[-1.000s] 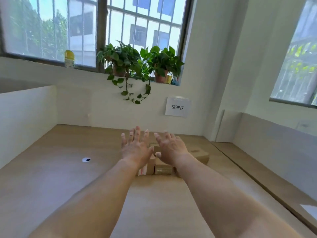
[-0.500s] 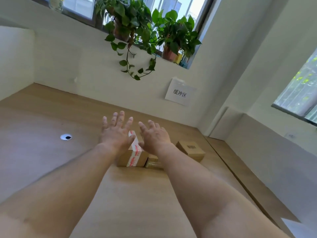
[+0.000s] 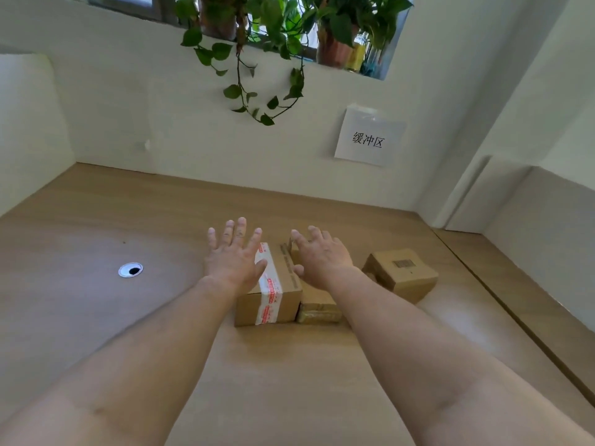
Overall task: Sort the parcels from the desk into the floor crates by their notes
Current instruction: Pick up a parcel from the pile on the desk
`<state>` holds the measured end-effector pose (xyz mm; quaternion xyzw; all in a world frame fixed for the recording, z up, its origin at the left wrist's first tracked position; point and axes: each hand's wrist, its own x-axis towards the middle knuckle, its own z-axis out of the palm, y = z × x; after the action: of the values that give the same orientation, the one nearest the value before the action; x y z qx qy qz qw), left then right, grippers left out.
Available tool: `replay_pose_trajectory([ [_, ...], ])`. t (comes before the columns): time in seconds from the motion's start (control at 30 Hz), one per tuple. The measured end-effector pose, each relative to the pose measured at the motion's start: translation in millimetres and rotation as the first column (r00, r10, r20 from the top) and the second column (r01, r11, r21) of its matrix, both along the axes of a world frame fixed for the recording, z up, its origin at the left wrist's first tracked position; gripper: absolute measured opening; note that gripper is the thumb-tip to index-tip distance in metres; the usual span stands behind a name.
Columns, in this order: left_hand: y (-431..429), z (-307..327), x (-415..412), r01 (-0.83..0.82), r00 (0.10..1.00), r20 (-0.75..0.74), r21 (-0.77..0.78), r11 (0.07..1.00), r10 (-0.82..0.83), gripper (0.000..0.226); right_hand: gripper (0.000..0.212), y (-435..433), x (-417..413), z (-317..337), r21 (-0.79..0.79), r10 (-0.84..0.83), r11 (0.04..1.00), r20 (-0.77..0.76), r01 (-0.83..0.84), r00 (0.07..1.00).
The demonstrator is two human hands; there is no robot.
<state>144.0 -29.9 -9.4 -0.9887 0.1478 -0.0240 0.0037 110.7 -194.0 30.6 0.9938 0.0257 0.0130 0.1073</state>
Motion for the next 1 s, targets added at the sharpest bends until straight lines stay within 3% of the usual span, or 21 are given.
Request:
replay_pose_trajectory([
  [0.2, -13.3, -41.9, 37.1, -0.072, 0.991, -0.111, -0.003, 0.997, 0.071, 0.067, 0.071, -28.0, 50.8, -55.0, 0.088, 0.015, 0.996, -0.148, -0.002, 0.989],
  [0.37, -17.7, -83.4, 58.7, -0.199, 0.951, -0.269, -0.151, 0.968, 0.153, 0.072, 0.071, -34.2, 78.7, -96.1, 0.227, 0.002, 0.972, -0.241, 0.055, 0.970],
  [0.5, -24.8, -115.6, 66.7, -0.392, 0.856, -0.491, -0.407, 0.825, 0.164, 0.076, 0.068, -36.6, 87.9, -115.8, 0.329, -0.003, 0.937, -0.336, 0.120, 0.942],
  [0.6, -23.9, -120.9, 68.4, -0.488, 0.821, -0.543, -0.507, 0.710, 0.177, 0.077, 0.060, -29.4, 90.5, -117.8, 0.376, 0.000, 0.914, -0.372, 0.151, 0.928],
  [0.7, -14.8, -118.3, 61.0, -0.510, 0.820, -0.540, -0.534, 0.675, 0.192, 0.078, 0.063, -15.2, 82.7, -116.9, 0.415, -0.004, 0.895, -0.365, 0.167, 0.931],
  [0.83, 7.3, -108.6, 42.1, -0.560, 0.790, -0.566, -0.507, 0.655, 0.237, 0.064, 0.089, -1.5, 63.9, -117.1, 0.467, 0.001, 0.863, -0.380, 0.191, 0.925],
  [0.9, 21.6, -101.7, 31.3, -0.608, 0.749, -0.601, -0.454, 0.651, 0.280, 0.057, 0.100, 2.7, 55.6, -119.3, 0.527, -0.049, 0.795, -0.435, 0.299, 0.899],
  [0.93, 27.8, -99.3, 24.4, -0.631, 0.719, -0.632, -0.421, 0.651, 0.288, 0.052, 0.095, 5.1, 51.2, -120.8, 0.549, -0.079, 0.749, -0.483, 0.371, 0.872],
  [1.0, 36.8, -100.9, 10.2, -0.654, 0.674, -0.690, -0.392, 0.646, 0.264, 0.043, 0.062, 9.6, 39.8, -122.2, 0.546, -0.093, 0.694, -0.579, 0.469, 0.810],
])
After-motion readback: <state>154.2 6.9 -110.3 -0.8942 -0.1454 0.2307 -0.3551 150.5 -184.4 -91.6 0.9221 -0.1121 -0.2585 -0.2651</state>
